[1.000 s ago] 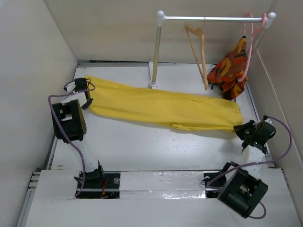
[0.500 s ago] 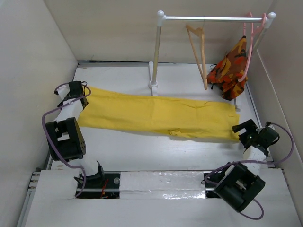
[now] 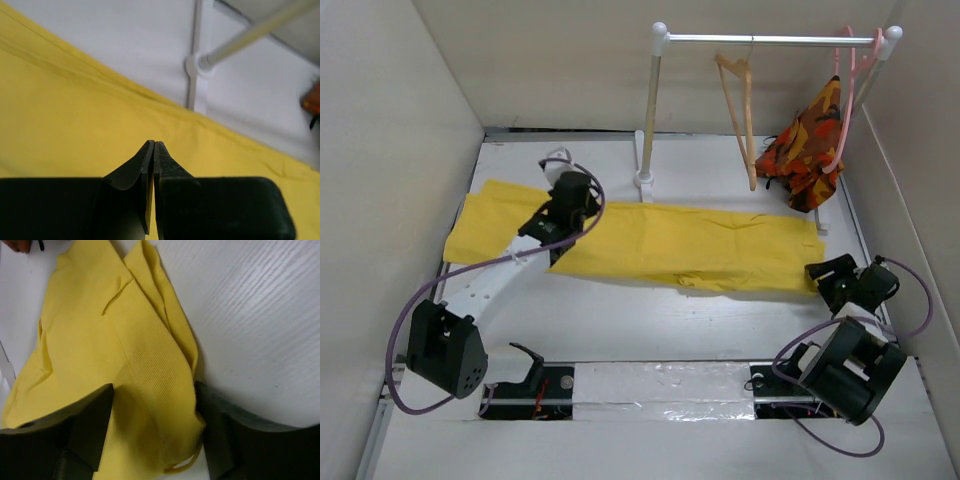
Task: Place the trousers on the hanger
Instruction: Fold the trousers at the center of the board.
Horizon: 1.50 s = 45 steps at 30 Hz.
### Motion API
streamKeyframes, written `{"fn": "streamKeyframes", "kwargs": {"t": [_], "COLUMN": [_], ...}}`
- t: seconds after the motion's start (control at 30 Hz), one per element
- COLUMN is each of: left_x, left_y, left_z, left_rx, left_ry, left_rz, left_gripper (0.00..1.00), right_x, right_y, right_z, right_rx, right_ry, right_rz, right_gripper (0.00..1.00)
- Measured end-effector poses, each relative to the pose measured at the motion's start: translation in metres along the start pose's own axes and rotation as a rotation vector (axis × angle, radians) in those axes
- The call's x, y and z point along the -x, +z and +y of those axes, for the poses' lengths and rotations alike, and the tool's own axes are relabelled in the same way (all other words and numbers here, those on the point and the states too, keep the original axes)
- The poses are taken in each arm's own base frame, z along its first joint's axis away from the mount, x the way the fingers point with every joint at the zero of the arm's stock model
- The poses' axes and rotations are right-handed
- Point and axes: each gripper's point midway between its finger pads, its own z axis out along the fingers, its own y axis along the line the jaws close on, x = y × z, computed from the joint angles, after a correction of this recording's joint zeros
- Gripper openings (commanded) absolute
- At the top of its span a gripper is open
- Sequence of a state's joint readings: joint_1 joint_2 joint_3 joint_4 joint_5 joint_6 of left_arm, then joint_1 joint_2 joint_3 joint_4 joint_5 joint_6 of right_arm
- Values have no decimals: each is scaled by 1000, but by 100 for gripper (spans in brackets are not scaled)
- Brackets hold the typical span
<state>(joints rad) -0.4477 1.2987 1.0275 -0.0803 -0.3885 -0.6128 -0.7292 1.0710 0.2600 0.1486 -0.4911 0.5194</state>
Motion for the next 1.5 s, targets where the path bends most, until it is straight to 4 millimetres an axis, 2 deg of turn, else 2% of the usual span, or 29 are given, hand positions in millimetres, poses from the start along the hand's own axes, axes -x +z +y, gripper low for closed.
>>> {"fn": "streamKeyframes", "kwargs": {"t": [0.03, 0.07, 0.13, 0.23, 0.3, 0.4, 0.5, 0.63, 0.77, 0.87, 1.03, 1.2, 1.33, 1.5], "left_x": [-18, -38, -74, -118, -135, -139, -130, -118, -121, -128, -150, -189, -230, -268], "left_y": [-4, -8, -13, -18, -20, -22, -28, -31, -29, -26, -22, -31, -52, -71], "left_z": [-8, -14, -14, -1, 9, 18, 24, 26, 31, 35, 44, 51, 39, 4], "left_rx": [-33, -60, -83, -81, -69, -64, -71, -75, -66, -56, -59, -88, -145, -237], "left_ry": [10, 22, 49, 84, 96, 84, 61, 35, 36, 45, 56, 83, 146, 159], "left_rz": [26, 54, 114, 178, 202, 184, 135, 76, 70, 80, 121, 198, 274, 322], "left_gripper": [0, 0, 0, 0, 0, 0, 0, 0, 0, 0, 0, 0, 0, 0], "right_x": [-3, -6, -13, -29, -42, -68, -98, -135, -158, -152, -122, -89, -57, -30], "right_y": [3, 6, 9, 10, 4, -17, -46, -87, -127, -156, -198, -229, -245, -247], "right_z": [1, 1, 6, 31, 60, 111, 159, 203, 250, 288, 339, 378, 403, 407], "right_rx": [4, 7, 20, 88, 175, 342, 513, 660, 753, 804, 880, 934, 951, 929], "right_ry": [7, 7, 3, -101, -210, -385, -529, -657, -770, -819, -837, -829, -822, -830], "right_rz": [11, 23, 49, 91, 114, 150, 201, 279, 339, 302, 206, 124, 49, 20], "right_gripper": [26, 16, 4, 0, 0, 0, 0, 0, 0, 0, 0, 0, 0, 0]}}
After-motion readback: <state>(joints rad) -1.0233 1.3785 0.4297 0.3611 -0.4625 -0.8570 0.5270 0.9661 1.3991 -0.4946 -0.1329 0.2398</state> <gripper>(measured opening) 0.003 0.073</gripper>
